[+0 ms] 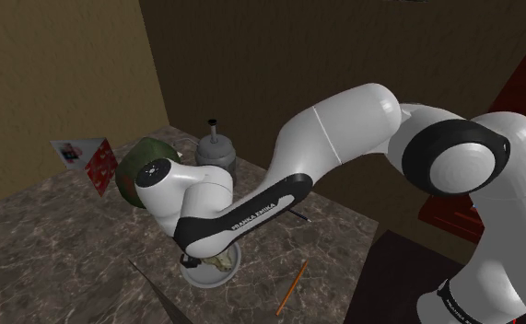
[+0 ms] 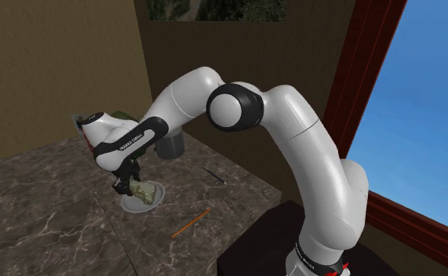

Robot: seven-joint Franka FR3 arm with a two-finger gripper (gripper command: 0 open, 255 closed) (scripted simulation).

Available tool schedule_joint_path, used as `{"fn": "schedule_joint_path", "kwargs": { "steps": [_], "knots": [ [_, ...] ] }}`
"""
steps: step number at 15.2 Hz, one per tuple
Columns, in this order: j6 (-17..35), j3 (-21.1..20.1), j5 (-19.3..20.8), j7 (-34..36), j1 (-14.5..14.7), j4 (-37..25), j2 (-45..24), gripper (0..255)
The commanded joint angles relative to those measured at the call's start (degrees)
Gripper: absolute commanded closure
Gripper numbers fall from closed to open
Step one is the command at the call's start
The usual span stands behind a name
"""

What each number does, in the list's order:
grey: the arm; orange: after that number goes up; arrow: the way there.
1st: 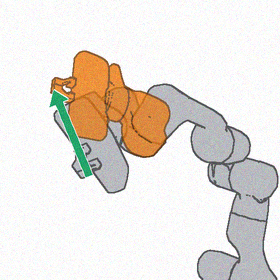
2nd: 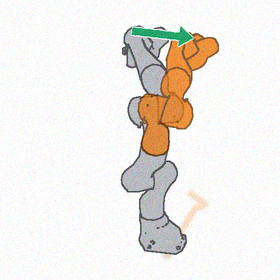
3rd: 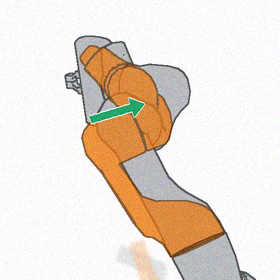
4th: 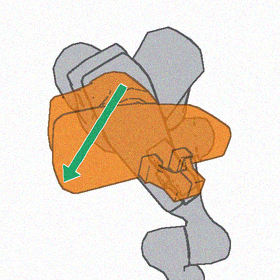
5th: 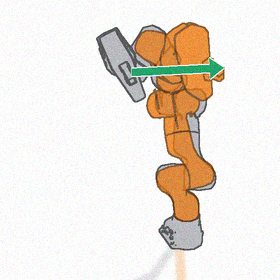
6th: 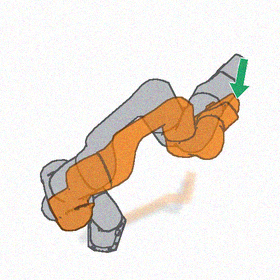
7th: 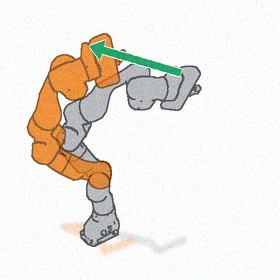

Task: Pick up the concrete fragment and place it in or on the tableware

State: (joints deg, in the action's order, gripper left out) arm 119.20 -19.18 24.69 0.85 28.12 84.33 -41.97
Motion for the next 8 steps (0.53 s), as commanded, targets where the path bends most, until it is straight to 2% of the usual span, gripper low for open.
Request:
{"fn": "schedule_joint_path", "kwargs": {
  "steps": [1,8],
  "knots": [
    [1.1,0.2,0.3,0.3,0.1,0.3,-0.8,255],
    [2.5,0.6,0.9,0.7,0.3,0.3,-2.2,255]
  ]
}}
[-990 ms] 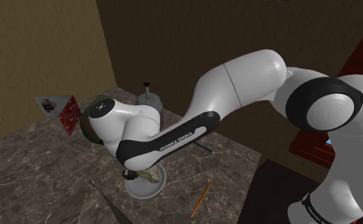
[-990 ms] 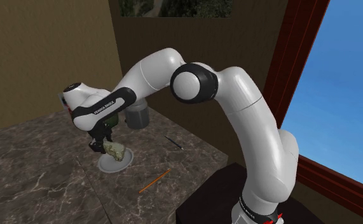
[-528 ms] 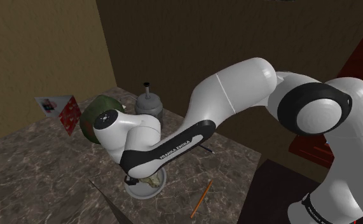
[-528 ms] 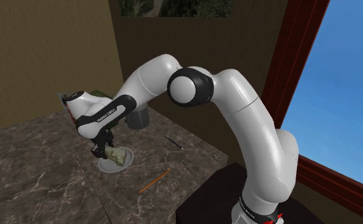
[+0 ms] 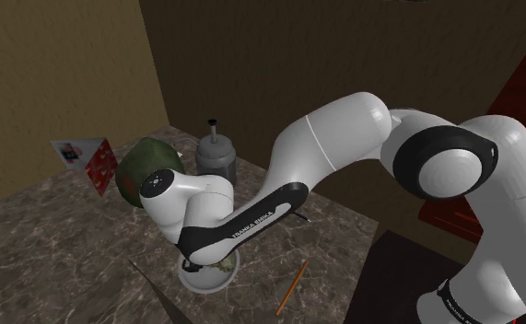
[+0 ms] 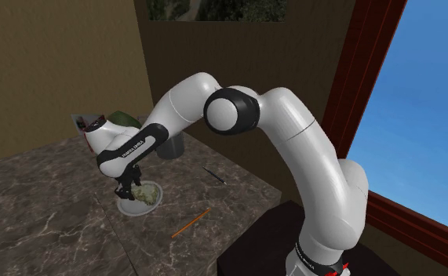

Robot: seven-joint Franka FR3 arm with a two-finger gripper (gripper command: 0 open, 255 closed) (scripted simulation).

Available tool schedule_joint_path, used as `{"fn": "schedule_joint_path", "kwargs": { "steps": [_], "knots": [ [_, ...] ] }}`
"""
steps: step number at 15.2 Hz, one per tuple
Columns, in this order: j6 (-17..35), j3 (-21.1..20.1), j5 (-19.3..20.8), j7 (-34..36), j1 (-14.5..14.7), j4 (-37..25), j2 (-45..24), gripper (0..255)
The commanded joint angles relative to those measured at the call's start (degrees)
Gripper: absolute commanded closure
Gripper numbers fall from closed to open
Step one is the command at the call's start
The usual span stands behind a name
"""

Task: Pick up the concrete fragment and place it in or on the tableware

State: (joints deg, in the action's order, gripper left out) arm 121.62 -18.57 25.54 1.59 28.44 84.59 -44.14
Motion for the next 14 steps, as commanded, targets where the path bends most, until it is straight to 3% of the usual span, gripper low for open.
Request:
{"fn": "schedule_joint_path", "kwargs": {
  "steps": [1,4,5,10,14],
  "knots": [
    [0.1,0.0,0.0,0.0,0.0,0.1,0.0,255],
    [0.1,0.0,0.0,0.0,0.0,0.1,0.0,255],
    [0.0,0.0,0.0,0.0,0.0,0.0,-0.1,0],
    [0.1,0.0,0.0,0.0,0.0,0.1,0.0,0],
    [-4.9,-1.2,-1.5,-0.9,0.1,-1.5,3.4,0]
  ]
}}
